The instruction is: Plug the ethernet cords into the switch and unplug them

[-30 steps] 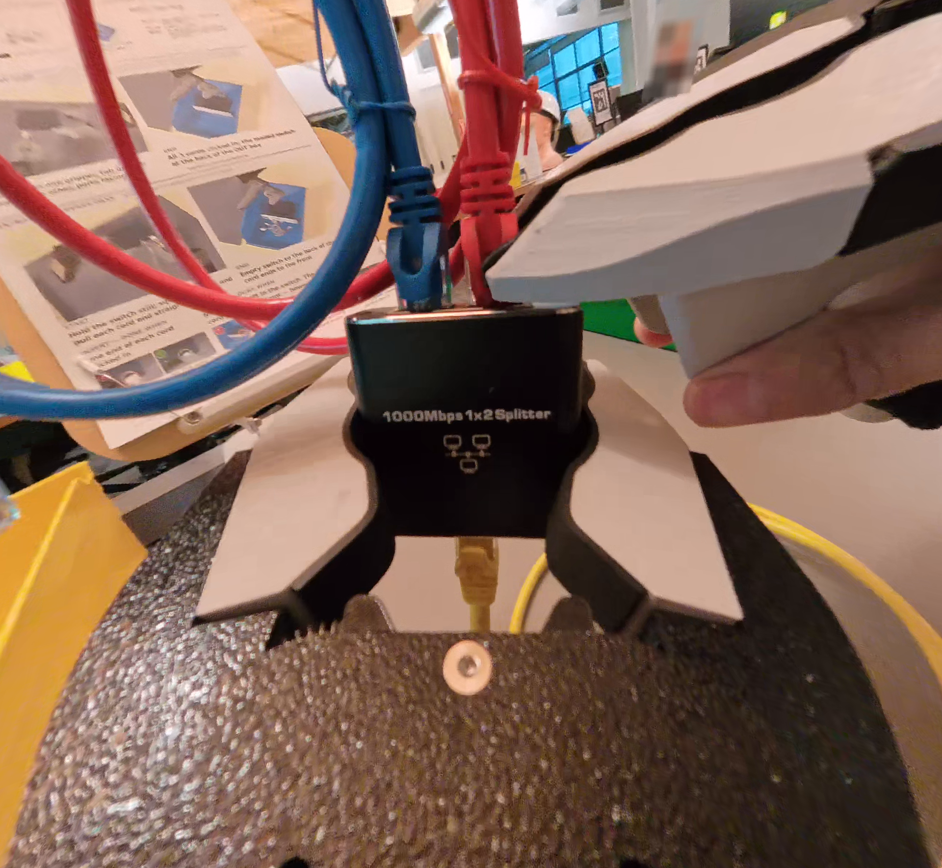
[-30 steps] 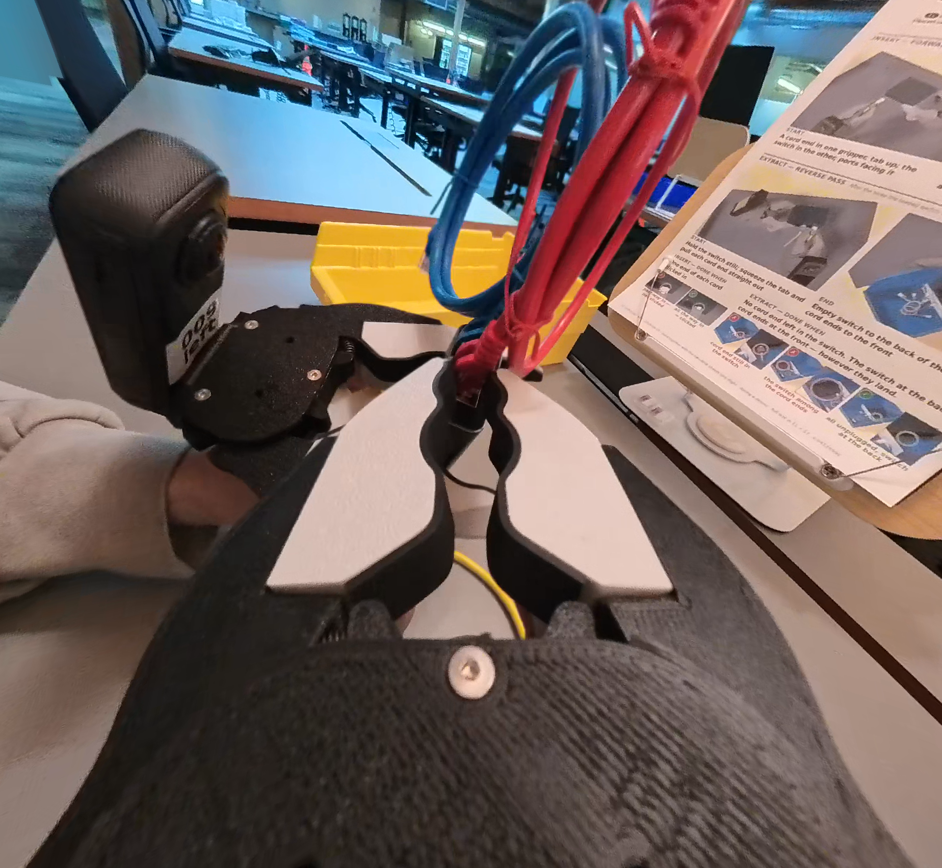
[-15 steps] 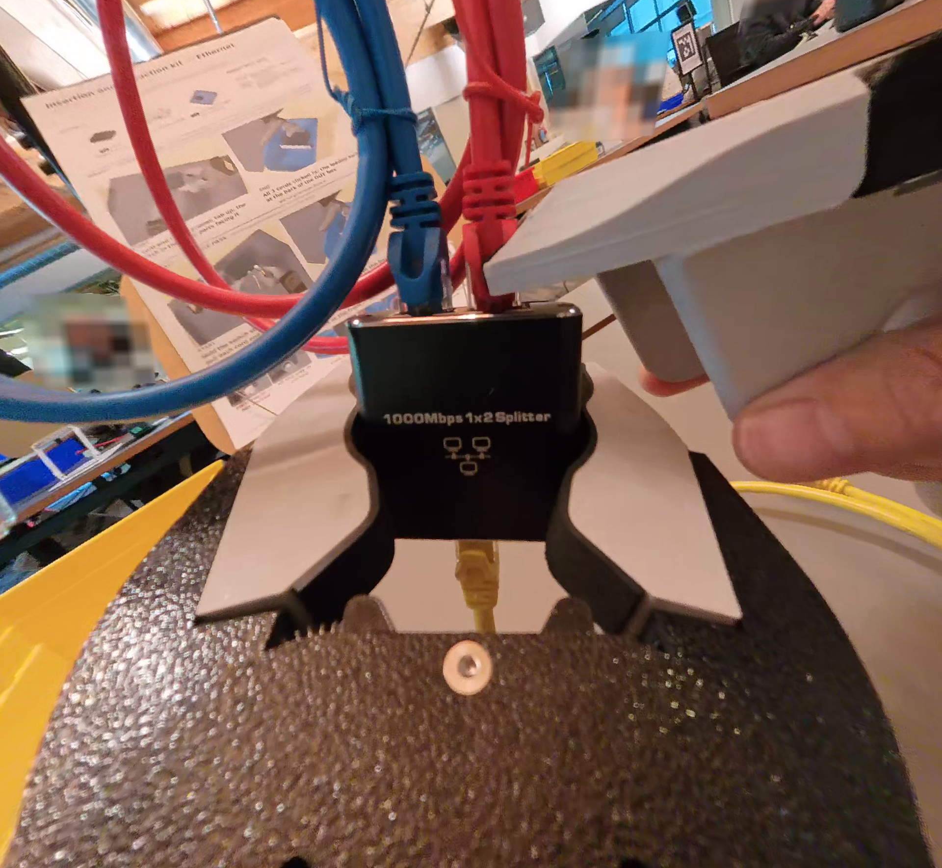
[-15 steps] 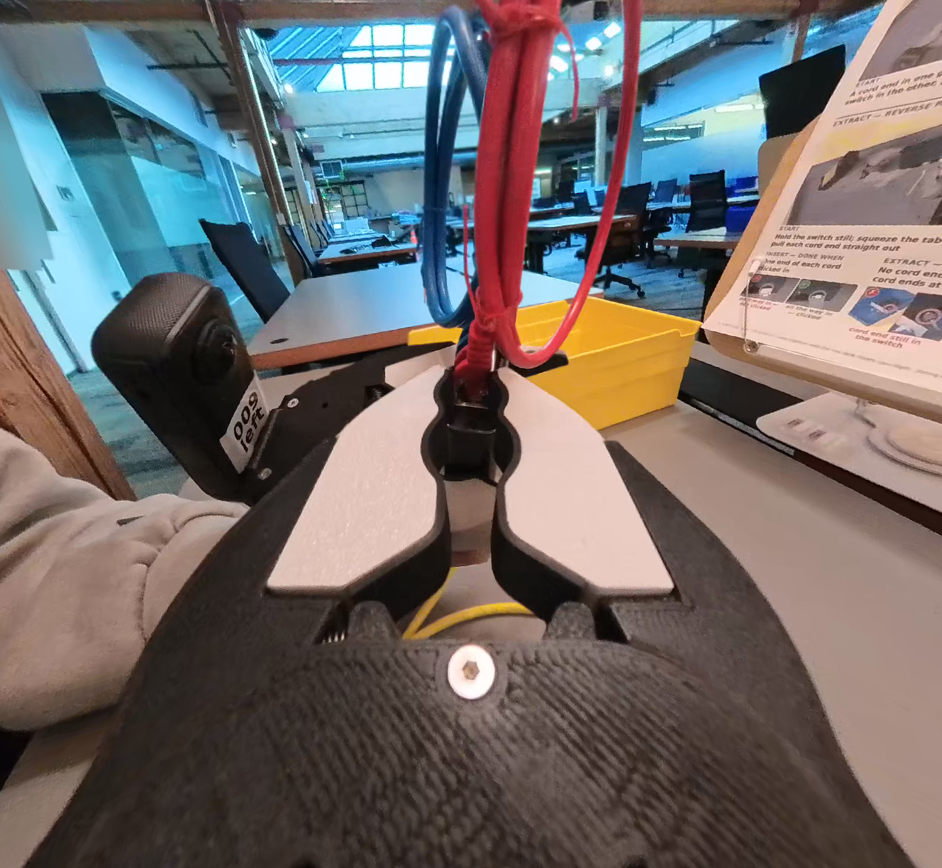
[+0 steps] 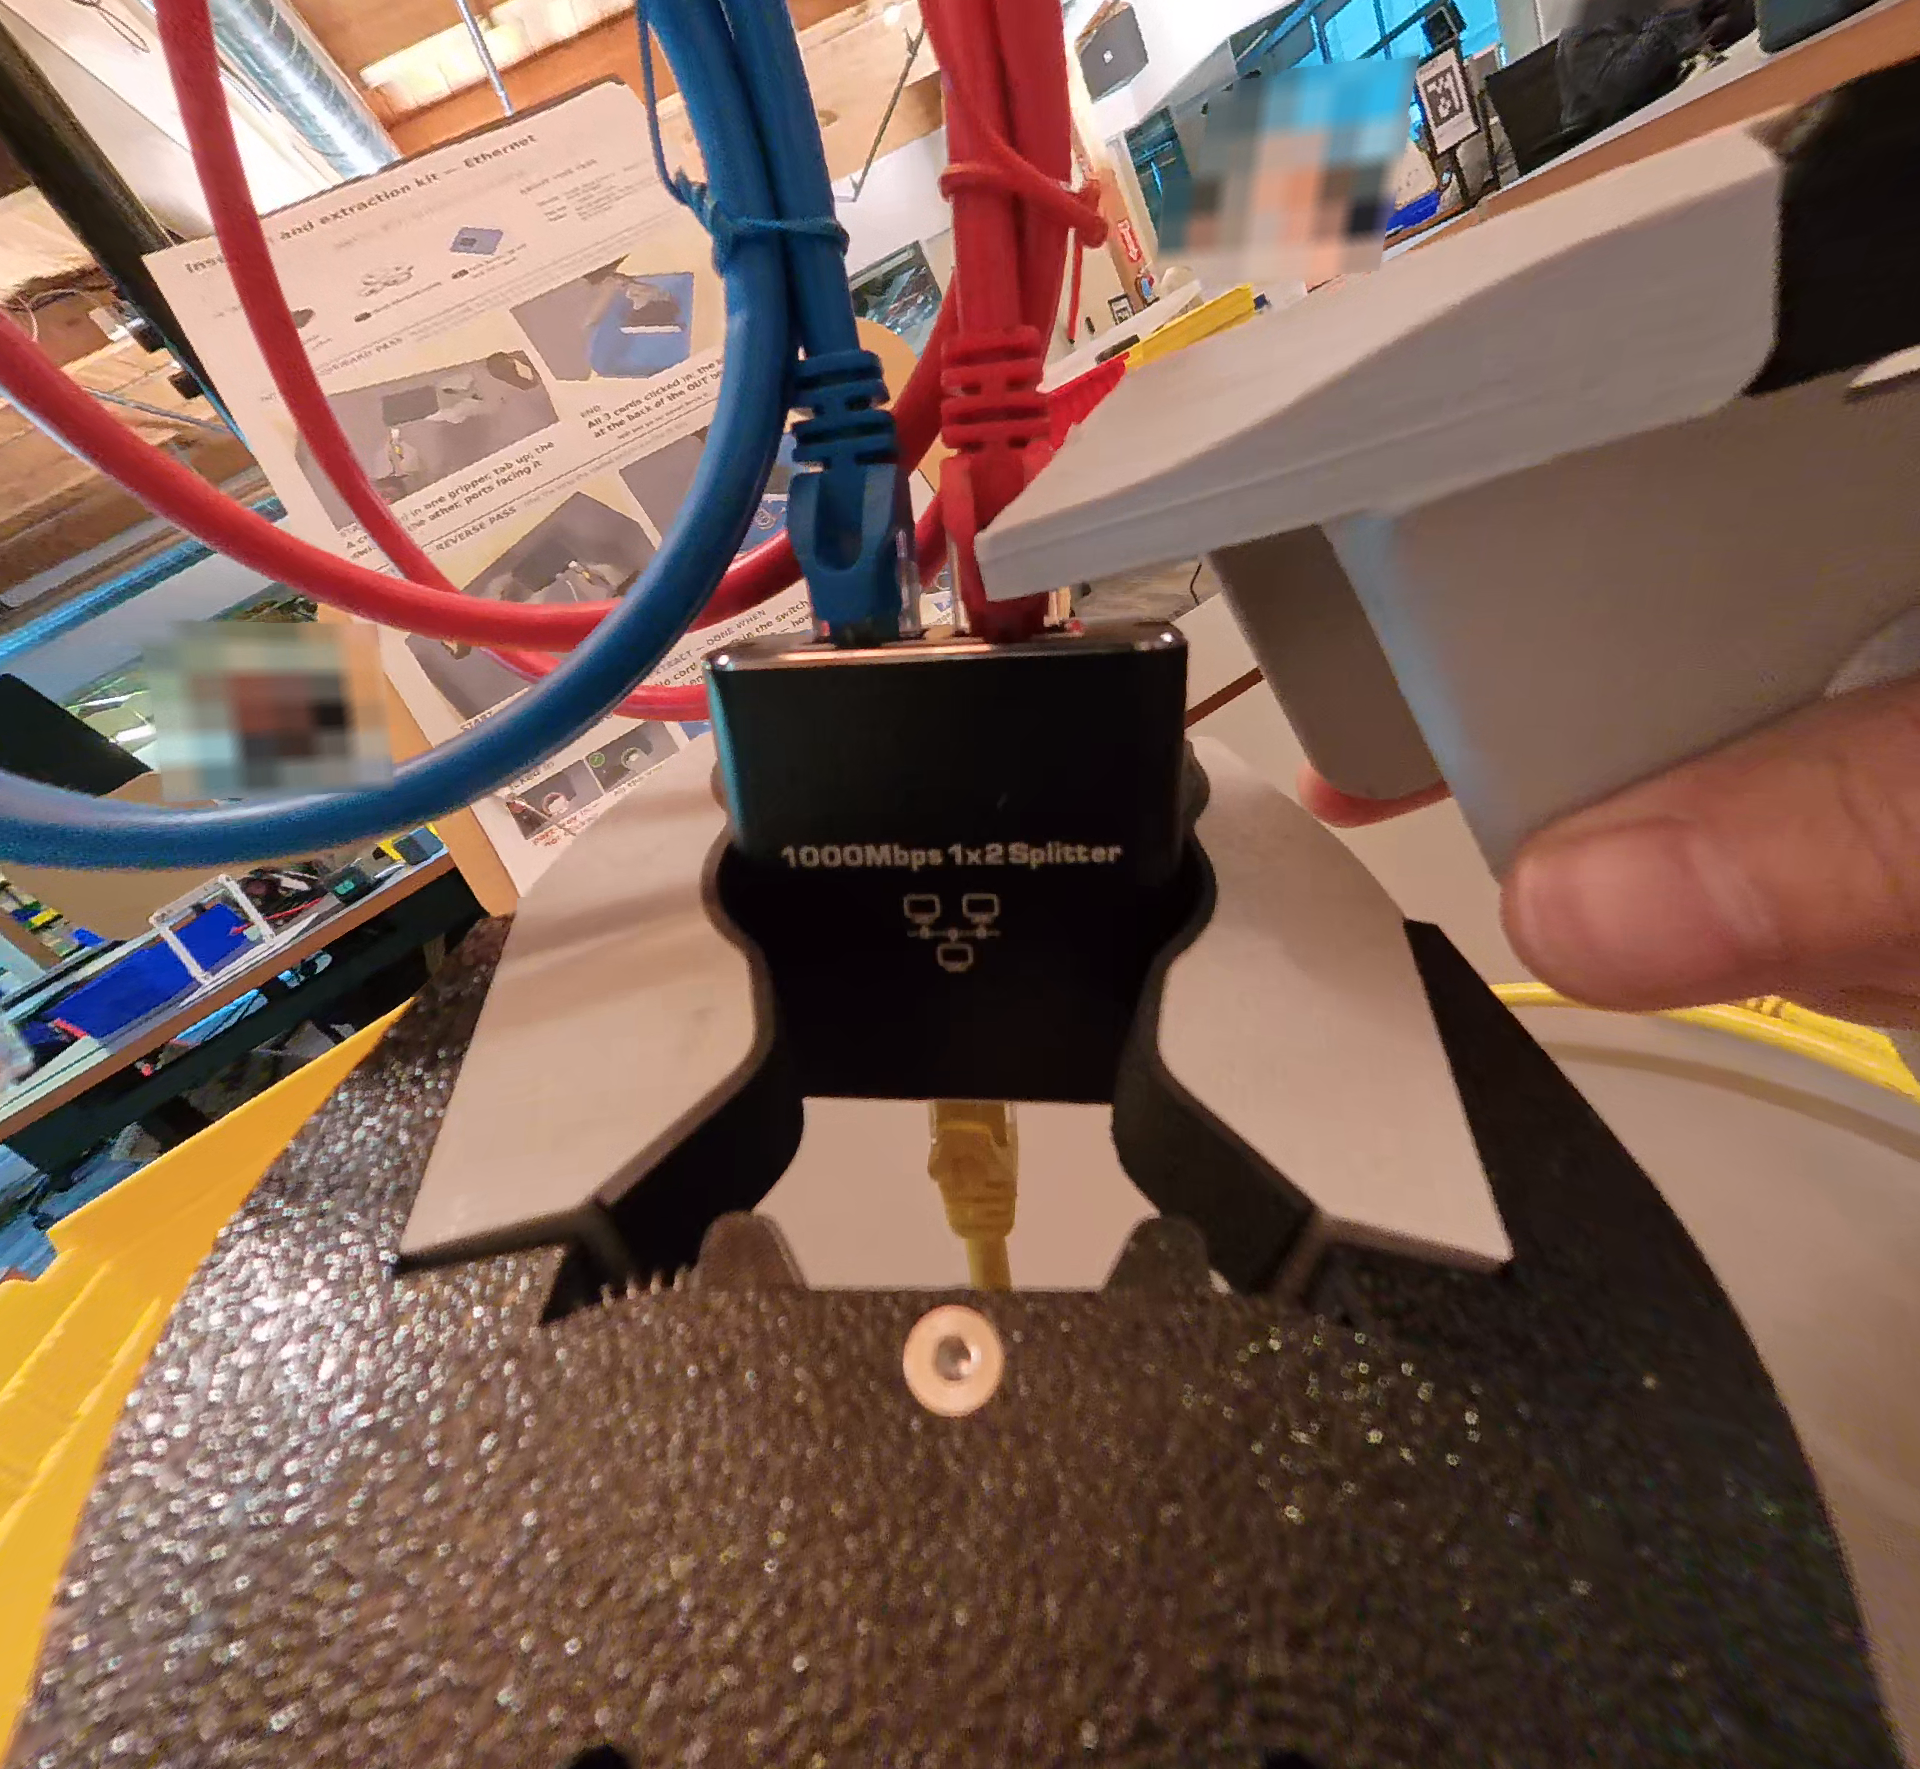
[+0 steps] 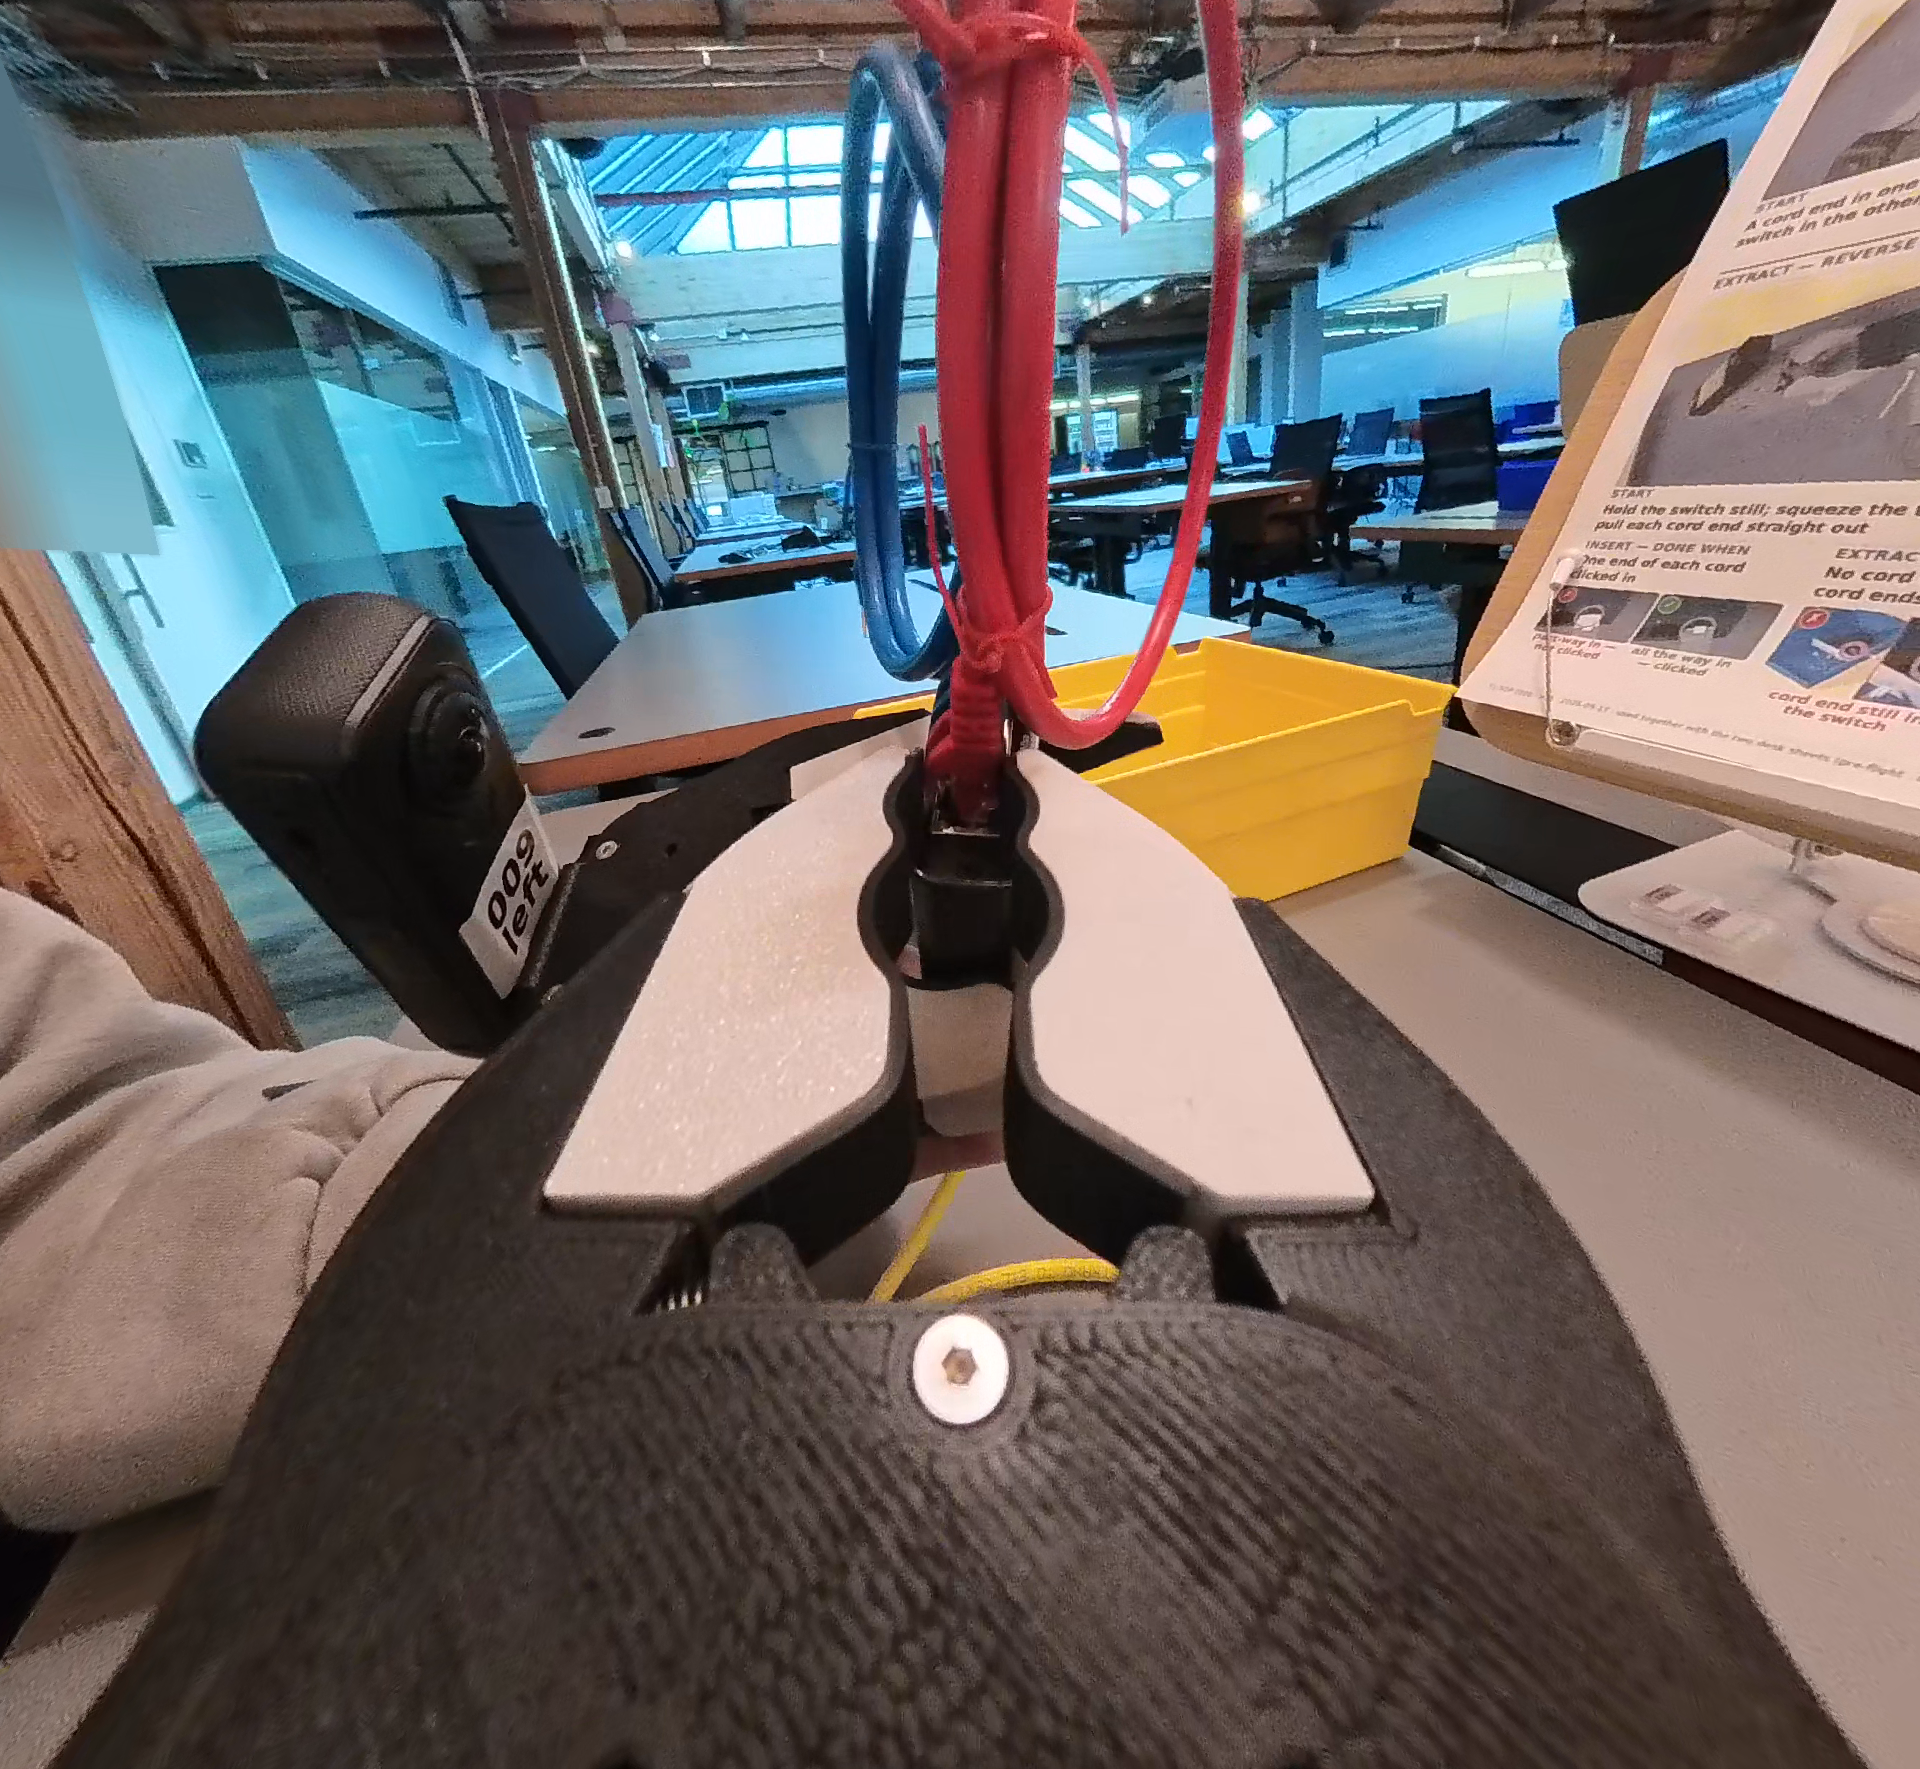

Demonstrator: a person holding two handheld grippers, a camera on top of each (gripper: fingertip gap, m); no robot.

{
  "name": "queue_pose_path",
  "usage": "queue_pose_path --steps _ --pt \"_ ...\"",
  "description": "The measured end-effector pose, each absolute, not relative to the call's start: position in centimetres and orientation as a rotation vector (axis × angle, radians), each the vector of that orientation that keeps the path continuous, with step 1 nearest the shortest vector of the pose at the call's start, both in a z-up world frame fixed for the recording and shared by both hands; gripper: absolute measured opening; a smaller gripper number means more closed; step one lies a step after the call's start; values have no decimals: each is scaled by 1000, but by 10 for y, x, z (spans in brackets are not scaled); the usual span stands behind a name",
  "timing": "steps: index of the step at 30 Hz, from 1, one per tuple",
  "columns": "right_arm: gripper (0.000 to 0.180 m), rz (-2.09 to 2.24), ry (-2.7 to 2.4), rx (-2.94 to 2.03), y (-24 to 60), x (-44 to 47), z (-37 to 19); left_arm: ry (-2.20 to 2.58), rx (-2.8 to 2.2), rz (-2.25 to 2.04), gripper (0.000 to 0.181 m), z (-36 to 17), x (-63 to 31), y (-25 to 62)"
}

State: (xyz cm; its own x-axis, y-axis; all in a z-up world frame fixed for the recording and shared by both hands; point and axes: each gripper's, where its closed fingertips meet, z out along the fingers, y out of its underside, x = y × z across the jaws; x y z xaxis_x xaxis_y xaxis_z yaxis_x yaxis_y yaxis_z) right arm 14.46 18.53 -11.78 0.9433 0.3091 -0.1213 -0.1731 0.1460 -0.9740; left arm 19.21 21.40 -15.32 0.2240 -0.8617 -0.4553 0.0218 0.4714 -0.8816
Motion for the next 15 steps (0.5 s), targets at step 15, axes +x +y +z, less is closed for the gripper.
queue_pose_path --steps 15 --pt "16 349 -117 -1354 186 144 -116 1190 -869 -721 75 -152 191 212"
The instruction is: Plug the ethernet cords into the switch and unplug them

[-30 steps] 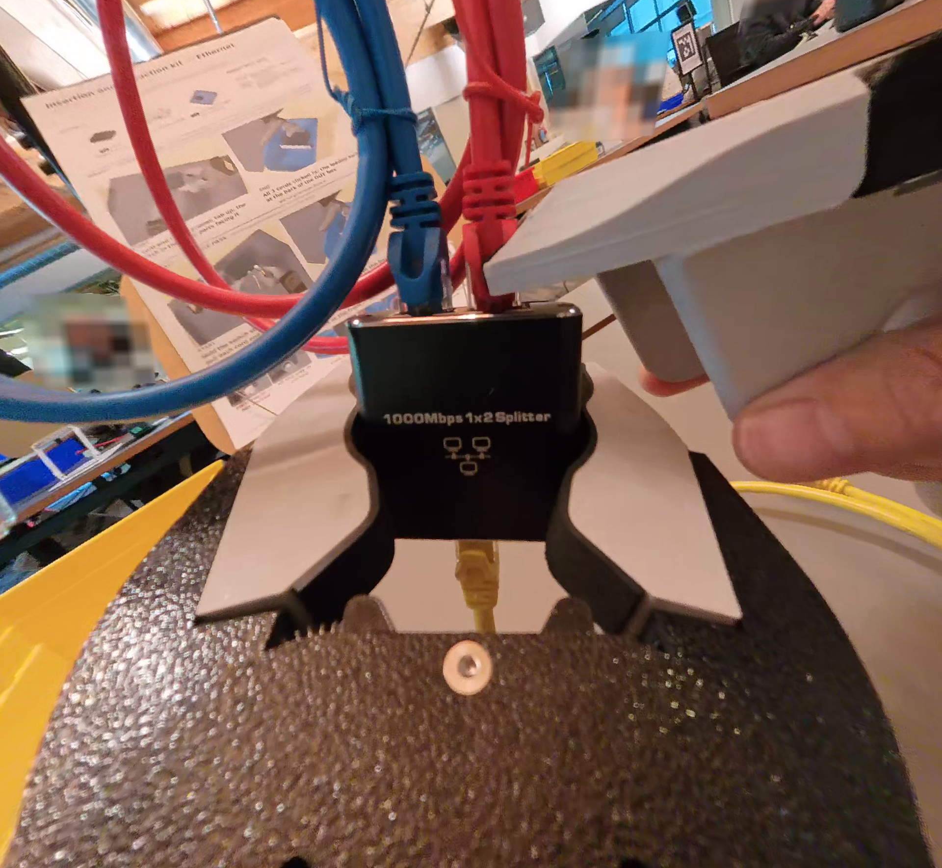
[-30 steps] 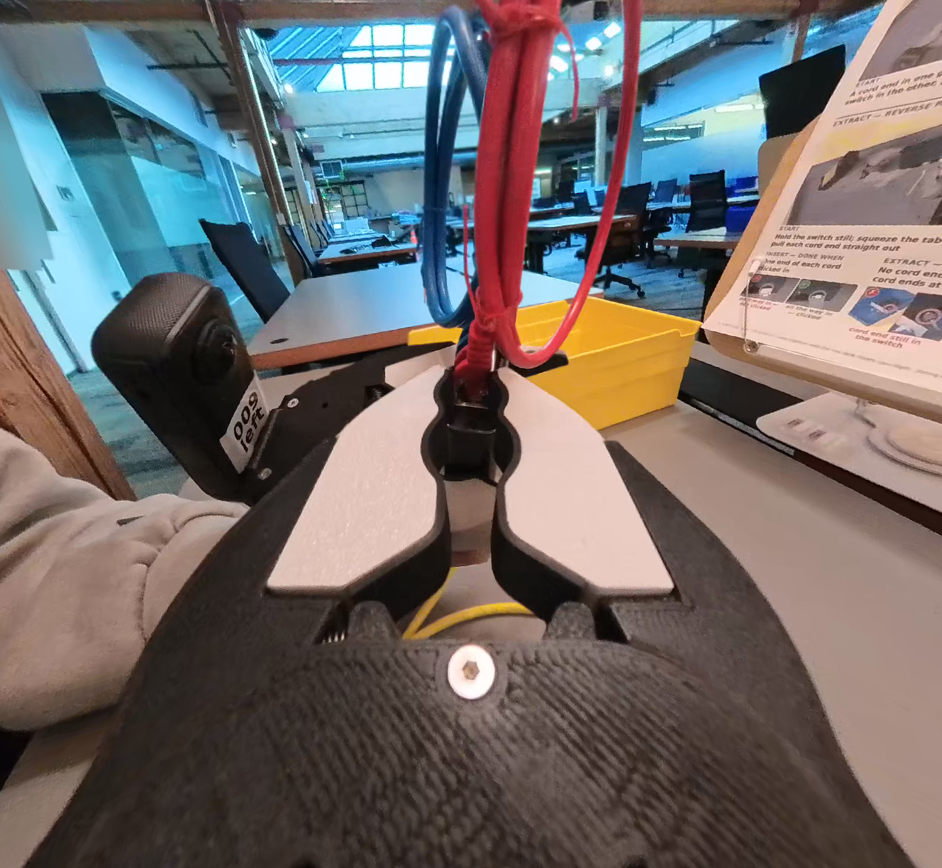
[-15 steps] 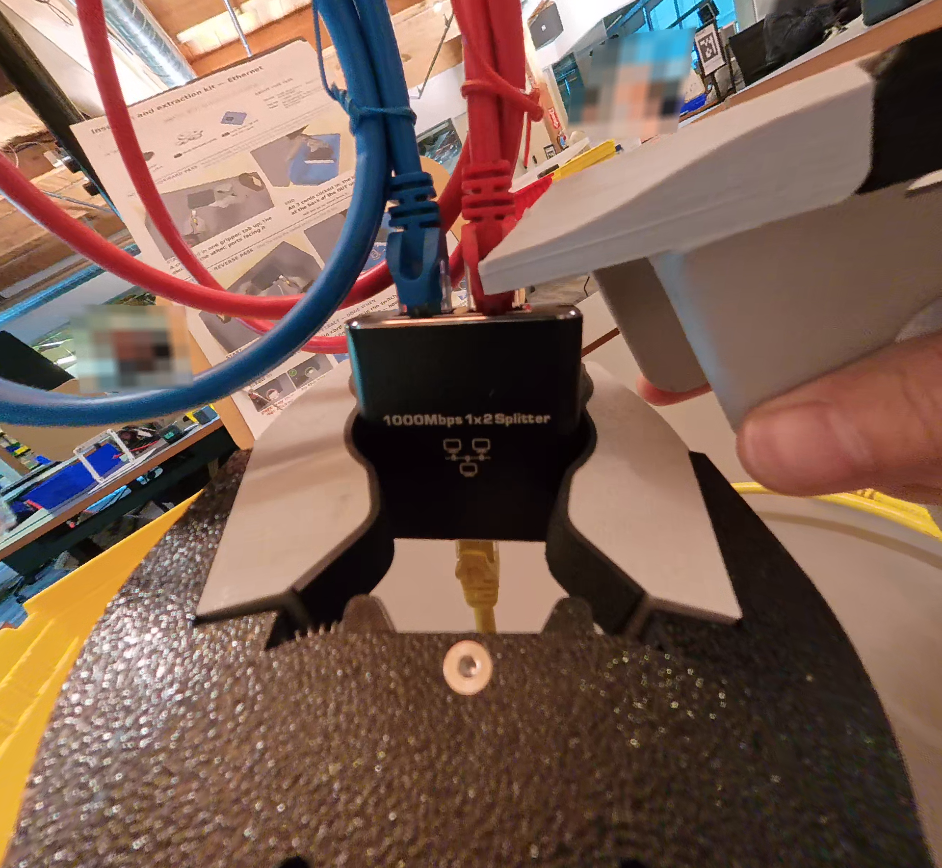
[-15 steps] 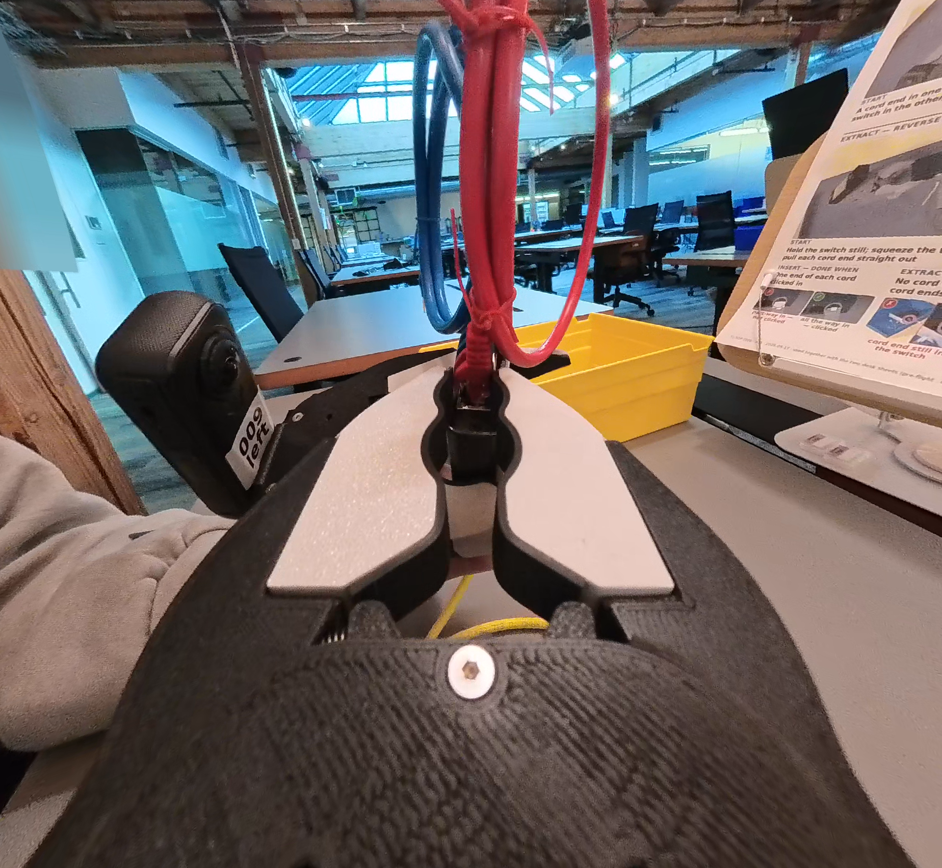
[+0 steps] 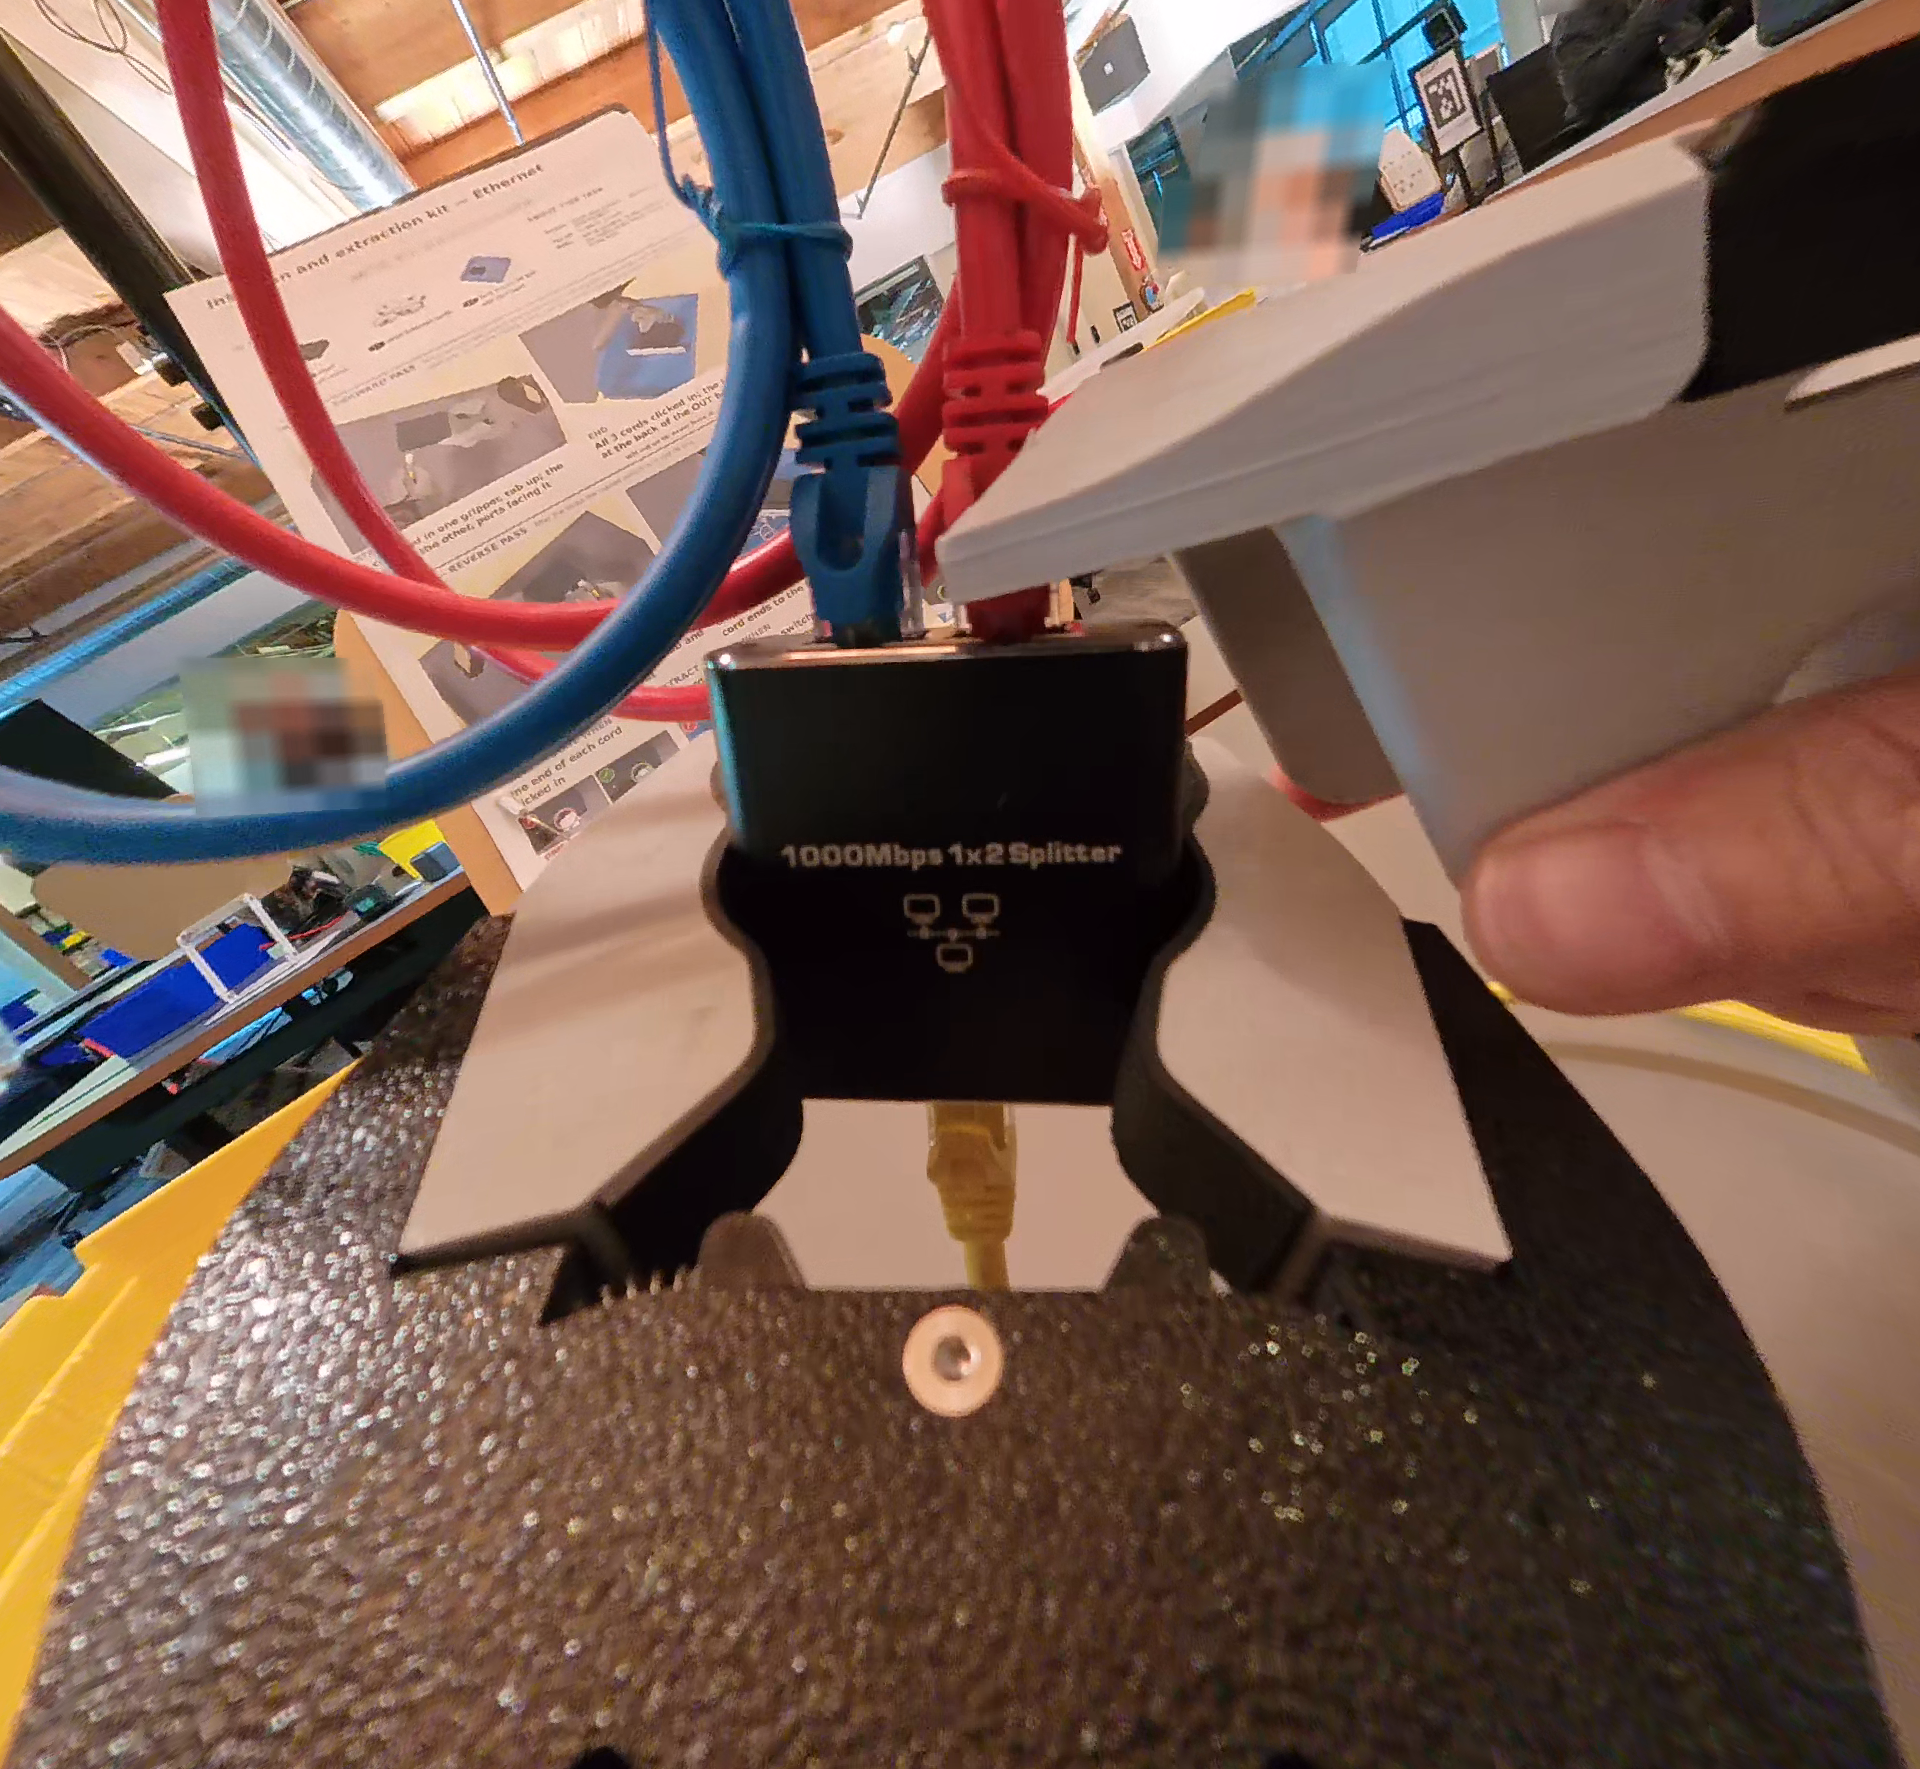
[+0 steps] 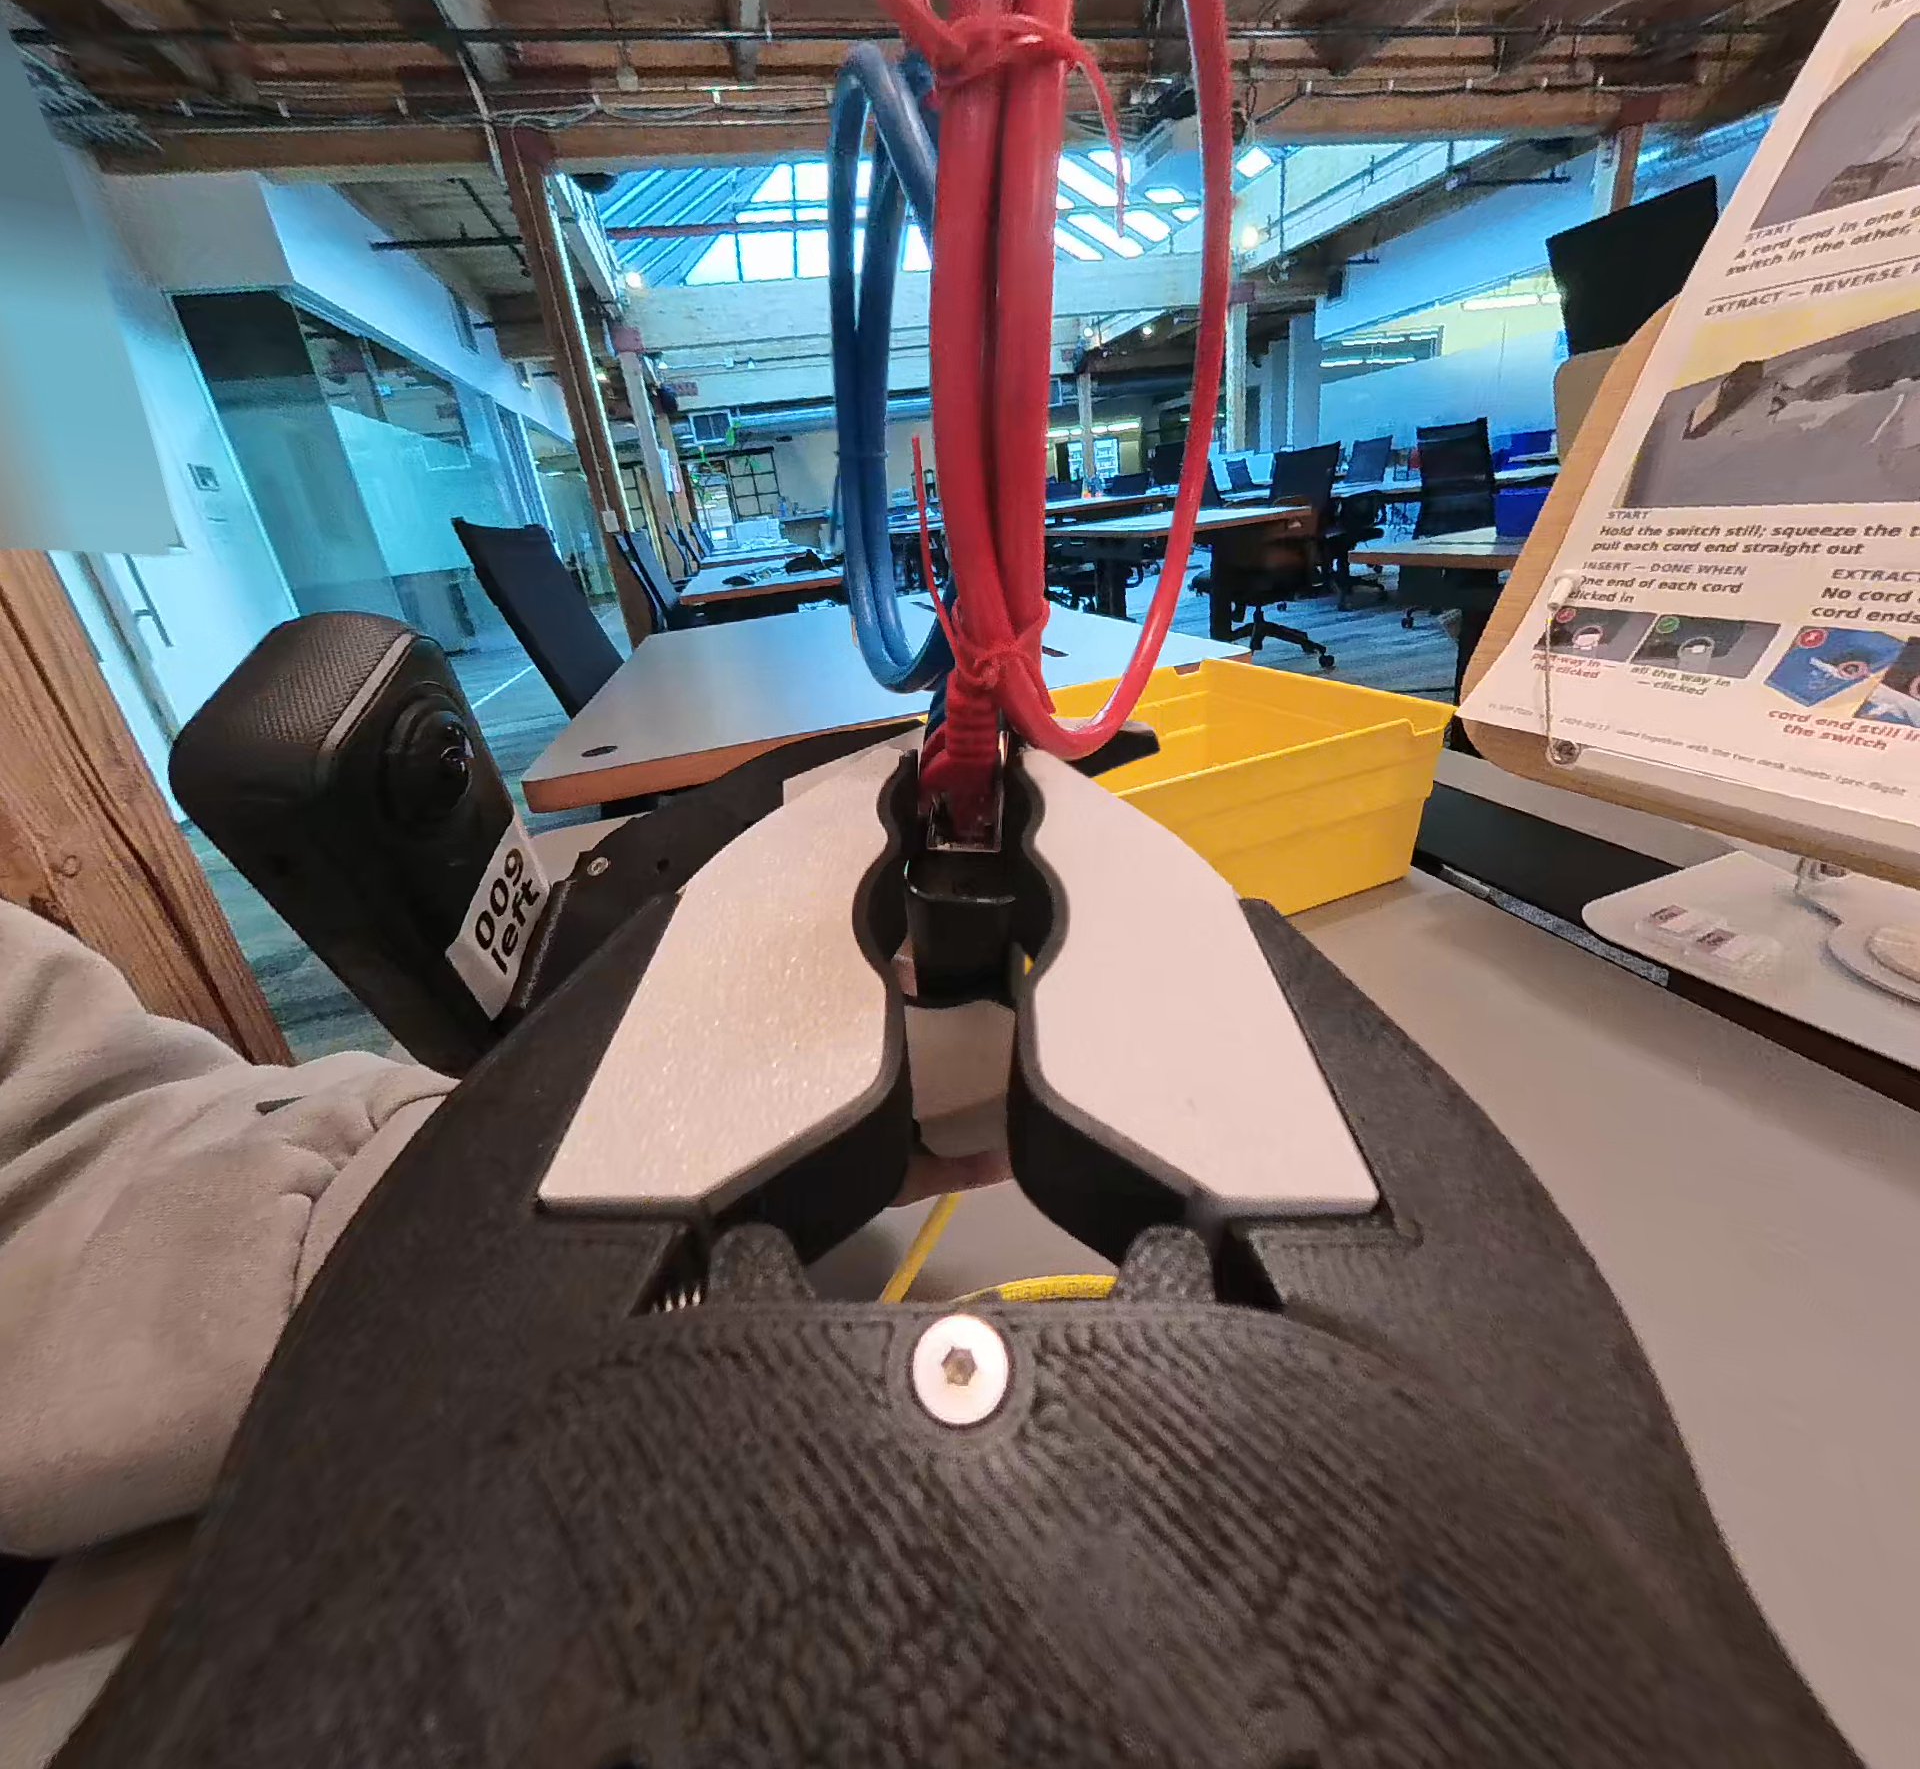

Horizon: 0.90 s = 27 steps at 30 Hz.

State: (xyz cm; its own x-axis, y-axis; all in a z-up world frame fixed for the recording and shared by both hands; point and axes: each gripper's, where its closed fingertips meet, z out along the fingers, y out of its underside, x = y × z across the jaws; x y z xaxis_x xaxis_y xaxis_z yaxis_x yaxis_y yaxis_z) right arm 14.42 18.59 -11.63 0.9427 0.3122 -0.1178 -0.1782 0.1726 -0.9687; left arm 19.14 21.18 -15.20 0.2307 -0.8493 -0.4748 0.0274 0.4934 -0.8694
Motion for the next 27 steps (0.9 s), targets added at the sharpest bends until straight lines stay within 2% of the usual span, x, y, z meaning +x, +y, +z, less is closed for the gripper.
queue_pose_path --steps 18,23,27 --pt "14 235 -121 -1459 188 143 -117 1181 -878 -737 75 -152 191 211" --pt "15 1 -193 -1559 189 147 -124 1206 -926 -832 76 -160 196 208" --pt "14 10 -184 -1584 189 148 -124 1212 -933 -878 76 -162 197 205"
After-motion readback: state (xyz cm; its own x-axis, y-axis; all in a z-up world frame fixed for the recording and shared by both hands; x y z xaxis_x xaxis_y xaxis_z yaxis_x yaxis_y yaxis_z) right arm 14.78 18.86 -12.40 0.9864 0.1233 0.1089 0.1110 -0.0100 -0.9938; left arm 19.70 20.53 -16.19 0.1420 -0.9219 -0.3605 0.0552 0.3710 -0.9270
